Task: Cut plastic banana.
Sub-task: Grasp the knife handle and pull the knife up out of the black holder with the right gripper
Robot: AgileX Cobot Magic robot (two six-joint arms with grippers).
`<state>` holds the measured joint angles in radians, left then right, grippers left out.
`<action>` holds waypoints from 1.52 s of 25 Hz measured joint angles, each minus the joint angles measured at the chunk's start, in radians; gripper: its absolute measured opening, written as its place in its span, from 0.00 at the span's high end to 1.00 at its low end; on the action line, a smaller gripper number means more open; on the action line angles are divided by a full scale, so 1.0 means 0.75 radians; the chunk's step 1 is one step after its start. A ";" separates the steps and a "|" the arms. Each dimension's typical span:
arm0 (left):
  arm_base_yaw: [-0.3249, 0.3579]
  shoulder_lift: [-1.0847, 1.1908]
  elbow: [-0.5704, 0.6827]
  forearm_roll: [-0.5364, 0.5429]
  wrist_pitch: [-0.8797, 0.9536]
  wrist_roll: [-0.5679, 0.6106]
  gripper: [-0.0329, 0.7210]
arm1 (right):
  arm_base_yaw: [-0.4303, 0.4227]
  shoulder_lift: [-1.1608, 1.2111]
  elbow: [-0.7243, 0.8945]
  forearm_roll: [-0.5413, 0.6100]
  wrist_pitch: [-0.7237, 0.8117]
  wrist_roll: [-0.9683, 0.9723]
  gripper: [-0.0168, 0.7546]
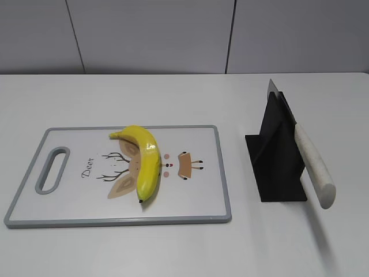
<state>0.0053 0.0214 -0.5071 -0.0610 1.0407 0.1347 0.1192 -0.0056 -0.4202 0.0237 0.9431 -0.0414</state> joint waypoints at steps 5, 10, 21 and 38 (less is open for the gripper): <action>0.000 0.000 0.000 -0.001 0.000 0.000 0.21 | 0.000 0.000 0.000 0.000 0.000 0.000 0.21; 0.000 0.000 0.000 -0.001 0.000 0.000 0.22 | 0.000 0.000 0.000 0.000 0.000 0.000 0.21; 0.000 0.000 0.000 -0.001 0.000 0.000 0.23 | 0.000 0.000 0.000 0.000 0.000 -0.001 0.21; 0.000 0.000 0.000 -0.010 0.000 0.000 0.06 | 0.000 0.000 0.000 0.000 0.000 0.010 0.21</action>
<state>0.0053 0.0214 -0.5071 -0.0682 1.0407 0.1347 0.1192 -0.0056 -0.4202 0.0237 0.9431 -0.0341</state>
